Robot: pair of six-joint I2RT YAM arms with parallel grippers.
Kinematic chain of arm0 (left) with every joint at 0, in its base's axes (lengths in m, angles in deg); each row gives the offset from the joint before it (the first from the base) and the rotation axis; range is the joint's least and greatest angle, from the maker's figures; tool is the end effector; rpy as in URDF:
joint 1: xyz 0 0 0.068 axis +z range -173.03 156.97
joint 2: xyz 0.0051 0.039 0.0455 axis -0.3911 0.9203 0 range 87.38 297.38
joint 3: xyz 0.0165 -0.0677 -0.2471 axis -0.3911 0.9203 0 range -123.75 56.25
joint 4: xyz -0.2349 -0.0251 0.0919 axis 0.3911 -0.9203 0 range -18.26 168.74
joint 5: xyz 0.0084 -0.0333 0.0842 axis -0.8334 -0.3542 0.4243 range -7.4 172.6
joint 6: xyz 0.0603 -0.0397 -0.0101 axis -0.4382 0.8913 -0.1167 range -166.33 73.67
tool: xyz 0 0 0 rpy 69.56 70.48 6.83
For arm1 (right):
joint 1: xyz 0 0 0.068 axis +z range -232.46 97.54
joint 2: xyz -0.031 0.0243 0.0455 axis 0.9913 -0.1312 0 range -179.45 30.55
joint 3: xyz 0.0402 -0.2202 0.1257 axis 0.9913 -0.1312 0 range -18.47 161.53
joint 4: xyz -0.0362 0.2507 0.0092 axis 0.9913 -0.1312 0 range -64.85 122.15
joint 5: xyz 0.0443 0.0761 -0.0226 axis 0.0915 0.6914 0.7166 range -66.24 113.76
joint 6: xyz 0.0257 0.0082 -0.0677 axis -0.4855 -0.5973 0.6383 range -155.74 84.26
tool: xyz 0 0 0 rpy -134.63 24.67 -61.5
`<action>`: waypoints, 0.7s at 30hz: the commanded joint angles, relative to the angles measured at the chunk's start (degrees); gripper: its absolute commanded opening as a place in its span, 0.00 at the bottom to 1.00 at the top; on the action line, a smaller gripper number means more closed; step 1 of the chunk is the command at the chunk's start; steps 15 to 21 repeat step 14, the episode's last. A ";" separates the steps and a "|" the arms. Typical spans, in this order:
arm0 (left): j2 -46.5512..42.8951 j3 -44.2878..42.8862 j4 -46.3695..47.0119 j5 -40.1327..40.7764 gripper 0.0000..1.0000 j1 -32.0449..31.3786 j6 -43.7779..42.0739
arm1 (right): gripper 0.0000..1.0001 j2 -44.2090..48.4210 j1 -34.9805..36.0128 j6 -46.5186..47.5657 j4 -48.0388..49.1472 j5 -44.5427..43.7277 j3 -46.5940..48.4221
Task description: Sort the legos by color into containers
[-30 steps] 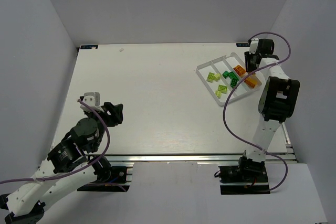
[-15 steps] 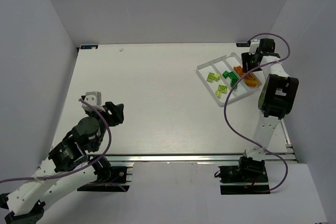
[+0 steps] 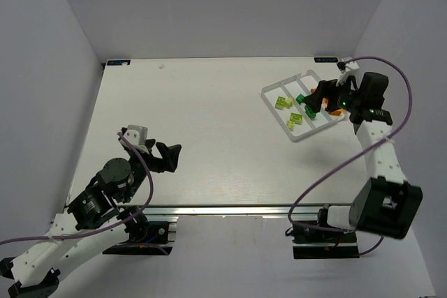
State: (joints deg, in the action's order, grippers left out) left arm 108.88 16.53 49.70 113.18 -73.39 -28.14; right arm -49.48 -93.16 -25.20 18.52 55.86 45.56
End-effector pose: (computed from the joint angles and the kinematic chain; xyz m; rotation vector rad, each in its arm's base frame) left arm 0.1000 -0.0725 0.3115 0.1021 1.7476 -0.4095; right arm 0.3302 -0.0296 0.2877 -0.3308 1.9930 0.3497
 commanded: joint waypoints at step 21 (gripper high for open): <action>8.03 1.40 7.33 -17.84 0.98 -0.08 -6.50 | 0.90 35.89 0.86 -14.33 6.42 15.46 -24.38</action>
